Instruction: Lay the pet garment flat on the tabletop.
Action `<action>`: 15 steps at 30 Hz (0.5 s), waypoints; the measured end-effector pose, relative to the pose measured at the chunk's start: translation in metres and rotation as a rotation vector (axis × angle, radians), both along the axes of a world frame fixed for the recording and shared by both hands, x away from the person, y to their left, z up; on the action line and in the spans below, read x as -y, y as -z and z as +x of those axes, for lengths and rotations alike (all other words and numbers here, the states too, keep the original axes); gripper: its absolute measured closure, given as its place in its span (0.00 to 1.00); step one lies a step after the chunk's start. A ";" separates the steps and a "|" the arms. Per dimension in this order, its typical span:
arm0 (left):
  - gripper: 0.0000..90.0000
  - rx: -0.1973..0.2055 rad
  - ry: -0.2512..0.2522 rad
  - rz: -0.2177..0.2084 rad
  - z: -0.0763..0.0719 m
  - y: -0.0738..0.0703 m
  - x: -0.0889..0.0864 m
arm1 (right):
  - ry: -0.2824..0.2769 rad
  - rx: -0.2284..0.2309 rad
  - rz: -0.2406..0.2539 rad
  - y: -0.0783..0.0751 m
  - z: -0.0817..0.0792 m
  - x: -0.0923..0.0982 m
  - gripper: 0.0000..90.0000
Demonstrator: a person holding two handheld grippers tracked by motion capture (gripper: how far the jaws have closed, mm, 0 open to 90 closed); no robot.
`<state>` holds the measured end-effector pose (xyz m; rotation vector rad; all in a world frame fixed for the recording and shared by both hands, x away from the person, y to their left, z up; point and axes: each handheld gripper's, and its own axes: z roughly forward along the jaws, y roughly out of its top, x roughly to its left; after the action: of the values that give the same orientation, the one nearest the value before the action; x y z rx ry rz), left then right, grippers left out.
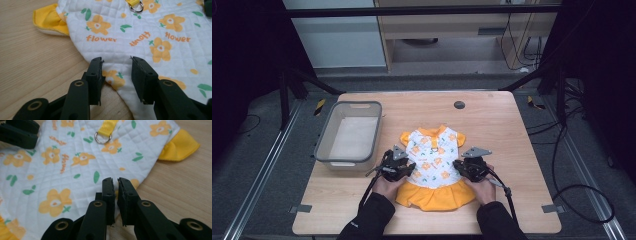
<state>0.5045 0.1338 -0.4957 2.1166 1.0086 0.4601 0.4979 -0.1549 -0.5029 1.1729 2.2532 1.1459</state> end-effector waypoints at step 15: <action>0.51 0.076 0.054 -0.097 -0.046 -0.028 -0.032 | 0.037 0.115 0.103 -0.034 -0.032 0.034 0.68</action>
<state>0.4588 0.1660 -0.4672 2.0196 0.9100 0.4527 0.4659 -0.1894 -0.4686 1.1517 2.1008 1.2937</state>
